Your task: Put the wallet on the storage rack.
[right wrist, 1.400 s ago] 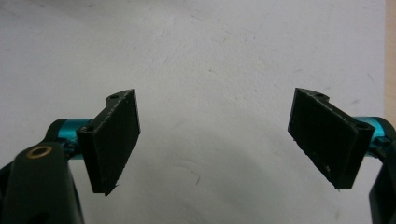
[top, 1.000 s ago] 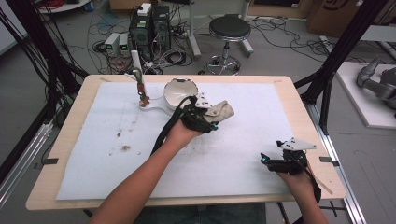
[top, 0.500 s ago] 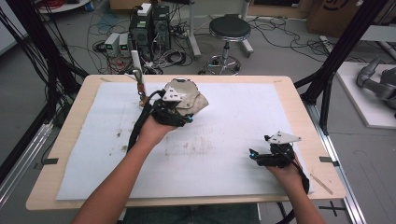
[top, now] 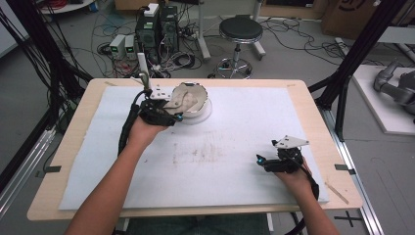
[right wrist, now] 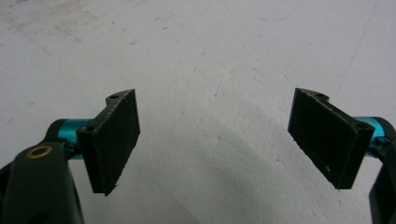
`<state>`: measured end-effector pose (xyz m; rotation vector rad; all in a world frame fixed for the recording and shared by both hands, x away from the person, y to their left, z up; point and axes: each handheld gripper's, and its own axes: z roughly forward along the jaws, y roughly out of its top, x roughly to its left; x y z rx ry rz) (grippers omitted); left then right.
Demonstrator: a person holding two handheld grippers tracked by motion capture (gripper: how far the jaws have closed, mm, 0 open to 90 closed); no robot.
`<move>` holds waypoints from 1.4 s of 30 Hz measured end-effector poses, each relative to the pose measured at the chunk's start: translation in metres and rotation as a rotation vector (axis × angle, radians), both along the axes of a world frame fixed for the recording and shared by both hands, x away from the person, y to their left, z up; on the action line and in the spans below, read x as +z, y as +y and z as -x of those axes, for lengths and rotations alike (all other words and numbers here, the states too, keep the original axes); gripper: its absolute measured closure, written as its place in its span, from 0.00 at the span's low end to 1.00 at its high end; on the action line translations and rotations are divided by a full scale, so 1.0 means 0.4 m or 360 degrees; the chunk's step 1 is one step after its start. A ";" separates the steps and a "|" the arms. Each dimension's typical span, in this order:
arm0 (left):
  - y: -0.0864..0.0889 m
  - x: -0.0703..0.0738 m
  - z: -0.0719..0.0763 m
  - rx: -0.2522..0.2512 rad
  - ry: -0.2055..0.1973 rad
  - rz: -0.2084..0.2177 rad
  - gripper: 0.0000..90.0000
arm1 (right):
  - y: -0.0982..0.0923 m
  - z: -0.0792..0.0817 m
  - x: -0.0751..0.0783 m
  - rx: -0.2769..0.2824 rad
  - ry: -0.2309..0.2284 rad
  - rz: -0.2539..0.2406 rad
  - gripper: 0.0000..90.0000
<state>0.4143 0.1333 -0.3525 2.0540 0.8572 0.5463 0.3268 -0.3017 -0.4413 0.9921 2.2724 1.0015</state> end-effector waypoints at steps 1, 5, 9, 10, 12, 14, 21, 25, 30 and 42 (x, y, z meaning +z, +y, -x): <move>0.002 -0.003 -0.006 0.0009 0.0008 -0.0005 0.40 | 0.000 0.000 0.000 -0.0001 0.0001 0.0002 0.19; 0.004 -0.011 -0.029 0.0033 0.0034 -0.0034 0.40 | 0.002 0.008 0.001 0.0002 -0.0004 0.0011 0.19; -0.004 -0.014 -0.050 0.0049 0.0047 -0.0053 0.40 | -0.004 0.017 0.000 -0.0004 0.0003 0.0013 0.19; -0.007 -0.015 -0.056 0.0053 0.0048 -0.0057 0.40 | -0.006 0.019 0.000 -0.0008 0.0004 0.0010 0.19; -0.017 -0.016 -0.069 0.0054 0.0058 -0.0076 0.40 | -0.010 0.024 0.001 -0.0012 0.0005 0.0004 0.19; -0.024 -0.020 -0.078 0.0049 0.0060 -0.0083 0.40 | -0.014 0.029 0.001 -0.0020 0.0007 0.0000 0.19; -0.053 -0.035 -0.101 0.0027 0.0100 -0.0159 0.40 | -0.026 0.042 0.001 -0.0039 0.0003 -0.0001 0.19; -0.077 -0.028 -0.125 0.0020 0.0111 -0.0182 0.40 | -0.031 0.046 0.001 -0.0053 0.0004 -0.0003 0.19; -0.106 -0.033 -0.146 -0.0002 0.0138 -0.0250 0.40 | -0.030 0.051 0.003 -0.0053 -0.0001 -0.0005 0.19; -0.124 -0.045 -0.173 0.0022 0.0161 -0.0273 0.39 | -0.033 0.050 0.002 -0.0054 0.0006 -0.0006 0.19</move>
